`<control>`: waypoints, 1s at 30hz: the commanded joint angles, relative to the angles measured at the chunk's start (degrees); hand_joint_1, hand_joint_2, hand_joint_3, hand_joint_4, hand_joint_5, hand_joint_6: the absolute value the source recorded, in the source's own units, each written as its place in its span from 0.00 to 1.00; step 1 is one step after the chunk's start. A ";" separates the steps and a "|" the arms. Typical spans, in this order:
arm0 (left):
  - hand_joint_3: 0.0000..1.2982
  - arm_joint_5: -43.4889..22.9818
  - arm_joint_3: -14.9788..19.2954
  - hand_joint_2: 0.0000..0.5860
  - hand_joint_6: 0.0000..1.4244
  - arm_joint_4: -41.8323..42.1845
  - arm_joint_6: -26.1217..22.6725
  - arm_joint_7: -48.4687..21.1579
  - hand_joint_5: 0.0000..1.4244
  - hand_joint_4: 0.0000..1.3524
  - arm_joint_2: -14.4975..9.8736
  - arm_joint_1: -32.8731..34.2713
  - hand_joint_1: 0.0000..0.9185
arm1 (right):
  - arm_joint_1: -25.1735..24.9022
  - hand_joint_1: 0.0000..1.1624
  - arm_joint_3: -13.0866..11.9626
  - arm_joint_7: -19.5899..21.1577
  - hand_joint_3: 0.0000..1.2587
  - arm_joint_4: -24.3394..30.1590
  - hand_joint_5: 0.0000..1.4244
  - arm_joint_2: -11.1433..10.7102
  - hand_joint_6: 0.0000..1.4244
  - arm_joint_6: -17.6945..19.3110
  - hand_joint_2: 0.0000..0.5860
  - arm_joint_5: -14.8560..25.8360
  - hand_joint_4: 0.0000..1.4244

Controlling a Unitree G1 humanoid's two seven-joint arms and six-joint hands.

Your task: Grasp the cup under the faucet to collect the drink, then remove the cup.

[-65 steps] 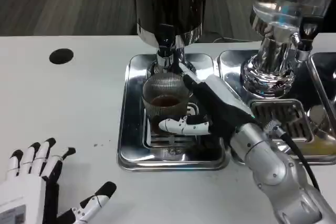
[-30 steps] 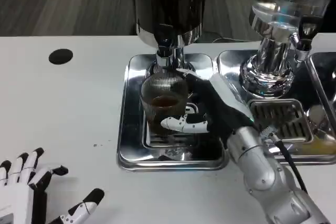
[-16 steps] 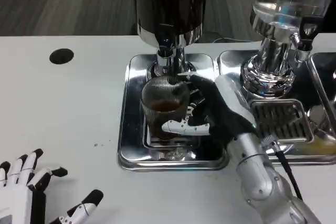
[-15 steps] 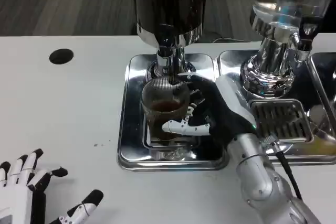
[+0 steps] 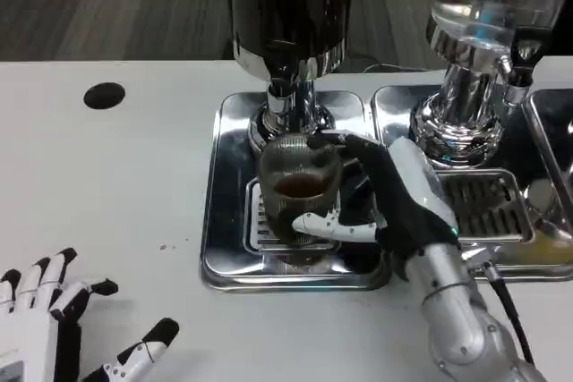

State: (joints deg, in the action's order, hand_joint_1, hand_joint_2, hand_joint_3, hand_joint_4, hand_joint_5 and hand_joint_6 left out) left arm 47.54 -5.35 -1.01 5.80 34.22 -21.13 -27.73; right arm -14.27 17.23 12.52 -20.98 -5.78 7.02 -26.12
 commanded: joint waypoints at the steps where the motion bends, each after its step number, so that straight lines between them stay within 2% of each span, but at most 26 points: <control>1: 0.34 0.06 -0.45 0.18 0.01 0.37 0.37 -0.36 0.05 0.00 -0.37 1.19 0.00 | 1.51 0.77 -0.83 -0.26 0.58 5.83 0.52 -0.45 0.58 0.03 0.30 -0.30 0.57; 12: 0.34 0.38 -1.77 0.18 0.01 -0.08 0.62 -2.06 0.05 0.00 -0.95 4.49 0.00 | 9.84 0.77 -2.45 -1.86 0.60 18.57 0.51 -2.12 0.58 -4.20 0.30 -1.90 0.57; 16: 0.33 0.17 -2.17 0.18 0.01 -0.55 0.76 -2.47 0.05 0.00 -1.36 5.44 0.00 | 12.57 0.77 -2.72 -2.01 0.60 21.54 0.51 -2.39 0.58 -5.29 0.30 -2.51 0.57; 30: 0.33 0.81 -4.43 0.18 0.01 -2.24 0.57 -3.28 0.05 0.00 -1.49 8.26 0.00 | 24.18 0.78 -3.11 -1.94 0.60 29.55 0.50 -4.39 0.57 -3.09 0.30 -3.38 0.57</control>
State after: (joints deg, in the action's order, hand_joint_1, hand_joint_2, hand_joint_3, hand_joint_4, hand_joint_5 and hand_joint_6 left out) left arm 47.79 -9.00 -2.48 6.15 31.66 -22.12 -19.91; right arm 8.15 14.36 10.20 5.18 -9.78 1.28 -29.62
